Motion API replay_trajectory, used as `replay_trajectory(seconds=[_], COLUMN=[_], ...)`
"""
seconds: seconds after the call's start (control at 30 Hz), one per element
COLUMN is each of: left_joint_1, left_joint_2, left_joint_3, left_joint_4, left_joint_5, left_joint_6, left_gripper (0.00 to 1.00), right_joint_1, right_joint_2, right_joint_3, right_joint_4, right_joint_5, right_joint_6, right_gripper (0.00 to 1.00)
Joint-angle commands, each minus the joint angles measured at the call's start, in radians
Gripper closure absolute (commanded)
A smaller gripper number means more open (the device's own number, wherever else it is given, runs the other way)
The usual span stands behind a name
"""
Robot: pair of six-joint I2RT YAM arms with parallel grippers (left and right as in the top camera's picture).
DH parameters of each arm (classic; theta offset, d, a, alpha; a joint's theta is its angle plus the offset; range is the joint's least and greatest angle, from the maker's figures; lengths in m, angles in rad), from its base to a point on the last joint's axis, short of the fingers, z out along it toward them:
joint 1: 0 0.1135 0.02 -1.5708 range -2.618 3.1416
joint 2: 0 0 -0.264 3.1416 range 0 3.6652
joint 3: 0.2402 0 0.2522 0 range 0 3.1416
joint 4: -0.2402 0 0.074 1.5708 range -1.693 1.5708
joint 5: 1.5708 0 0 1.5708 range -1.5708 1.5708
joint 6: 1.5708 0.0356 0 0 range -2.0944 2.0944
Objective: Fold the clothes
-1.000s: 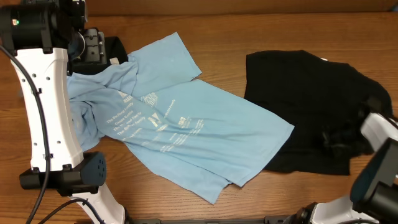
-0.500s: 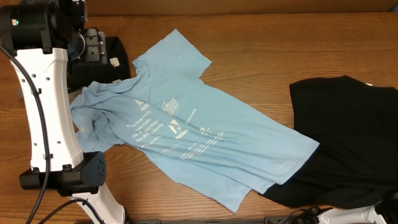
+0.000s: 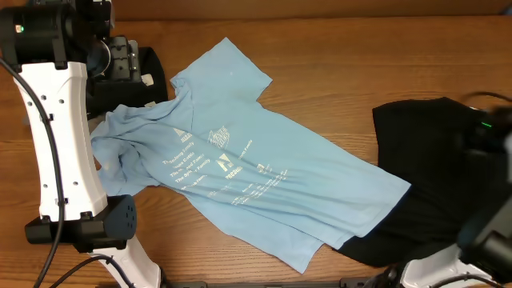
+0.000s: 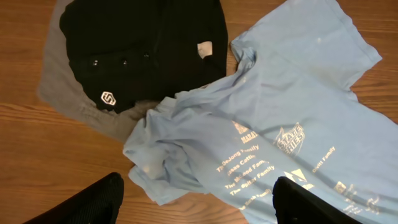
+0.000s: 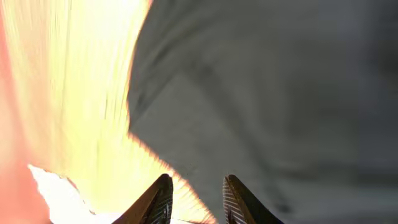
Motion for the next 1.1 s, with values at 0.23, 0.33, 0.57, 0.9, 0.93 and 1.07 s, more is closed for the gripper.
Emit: replay_trajectory(seconds=[0.23, 0.33, 0.57, 0.9, 0.93, 1.07], left_joint_1=[-0.005, -0.005, -0.005, -0.005, -0.005, -0.005], left_joint_2=[-0.006, -0.006, -0.006, -0.006, -0.006, -0.006], left_joint_3=[0.015, 0.015, 0.015, 0.015, 0.015, 0.015], left_joint_4=[-0.003, -0.003, -0.002, -0.003, -0.003, -0.001], left_joint_5=[0.019, 0.019, 0.019, 0.019, 0.019, 0.019], left_joint_6=[0.02, 0.019, 0.02, 0.02, 0.02, 0.02], left_gripper=[0.2, 0.19, 0.18, 0.19, 0.19, 0.19], right_joint_1=[0.364, 0.358, 0.265, -0.177, -0.228, -0.34], right_joint_2=[0.104, 0.152, 0.231, 0.234, 0.234, 0.231], right_joint_3=[-0.045, -0.045, -0.045, 0.002, 0.021, 0.111], right_joint_4=[0.116, 0.126, 0.121, 0.193, 0.196, 0.169], right_joint_5=[0.435, 0.435, 0.53, 0.636, 0.594, 0.338], right_joint_6=[0.082, 0.112, 0.111, 0.098, 0.072, -0.011], right_gripper=[0.59, 0.59, 0.6, 0.59, 0.59, 0.56])
